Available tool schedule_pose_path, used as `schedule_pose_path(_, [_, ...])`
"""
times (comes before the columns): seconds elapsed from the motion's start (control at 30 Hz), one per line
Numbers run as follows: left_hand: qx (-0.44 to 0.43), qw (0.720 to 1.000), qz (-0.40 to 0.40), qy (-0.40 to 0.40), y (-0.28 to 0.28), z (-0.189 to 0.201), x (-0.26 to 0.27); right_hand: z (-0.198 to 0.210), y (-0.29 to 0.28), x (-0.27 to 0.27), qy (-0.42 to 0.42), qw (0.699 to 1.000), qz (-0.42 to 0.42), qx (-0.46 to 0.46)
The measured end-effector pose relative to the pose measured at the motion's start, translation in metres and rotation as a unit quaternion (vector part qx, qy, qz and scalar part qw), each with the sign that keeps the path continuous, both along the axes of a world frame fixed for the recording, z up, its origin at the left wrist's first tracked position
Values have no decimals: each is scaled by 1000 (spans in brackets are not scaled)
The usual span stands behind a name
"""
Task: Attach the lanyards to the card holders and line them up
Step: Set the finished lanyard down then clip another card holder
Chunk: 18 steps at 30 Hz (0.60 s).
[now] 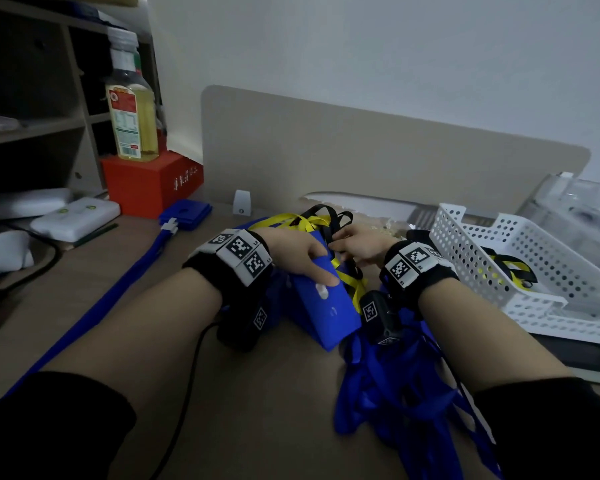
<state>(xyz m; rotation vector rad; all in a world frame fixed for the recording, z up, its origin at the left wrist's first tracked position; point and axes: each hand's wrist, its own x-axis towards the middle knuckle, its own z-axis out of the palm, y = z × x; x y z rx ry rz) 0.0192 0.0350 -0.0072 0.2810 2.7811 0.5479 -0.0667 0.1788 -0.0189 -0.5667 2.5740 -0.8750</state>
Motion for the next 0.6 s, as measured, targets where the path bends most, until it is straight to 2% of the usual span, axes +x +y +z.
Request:
schedule_pose_path(0.1, [133, 990, 19, 30, 0, -1, 4, 7, 5, 6, 21, 999, 14, -23])
schedule_pose_path(0.2, [273, 955, 56, 98, 0, 4, 11, 11, 12, 8, -10, 998, 15, -66])
schedule_pose_path(0.27, [383, 903, 109, 163, -1, 9, 14, 11, 15, 8, -11, 991, -23, -133])
schedule_pose_path(0.33, [469, 842, 169, 207, -2, 14, 15, 15, 16, 13, -41, 971, -64, -227])
schedule_pose_path(0.4, [511, 804, 207, 223, -4, 15, 16, 22, 19, 20, -109, 941, -66, -314])
schedule_pose_path(0.47, [532, 784, 226, 225, -3, 14, 17, 28, 22, 31, -146, 916, -36, -371])
schedule_pose_path(0.6, [557, 759, 241, 235, 6, 6, 21, 29, 18, 45, -102, 900, -20, -424])
